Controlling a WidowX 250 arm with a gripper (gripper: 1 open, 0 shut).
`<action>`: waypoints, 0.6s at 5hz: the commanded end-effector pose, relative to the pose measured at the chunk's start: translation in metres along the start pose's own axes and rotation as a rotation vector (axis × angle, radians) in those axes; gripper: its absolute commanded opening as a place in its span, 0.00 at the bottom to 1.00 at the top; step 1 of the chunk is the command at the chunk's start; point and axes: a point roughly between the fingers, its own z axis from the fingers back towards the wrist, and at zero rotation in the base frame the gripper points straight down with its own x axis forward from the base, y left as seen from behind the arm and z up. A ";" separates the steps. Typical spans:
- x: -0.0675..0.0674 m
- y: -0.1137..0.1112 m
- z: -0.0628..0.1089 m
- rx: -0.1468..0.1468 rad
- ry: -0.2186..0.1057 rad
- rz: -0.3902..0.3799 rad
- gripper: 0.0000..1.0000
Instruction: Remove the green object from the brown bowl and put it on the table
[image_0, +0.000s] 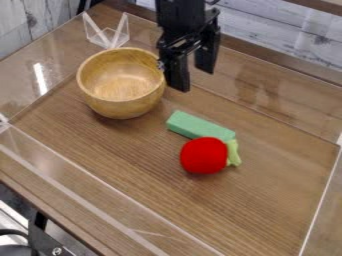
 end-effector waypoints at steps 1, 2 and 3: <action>-0.003 0.004 0.010 -0.050 -0.007 -0.012 1.00; -0.008 0.008 0.004 -0.048 -0.002 -0.024 1.00; -0.006 0.006 0.009 -0.052 0.001 0.013 1.00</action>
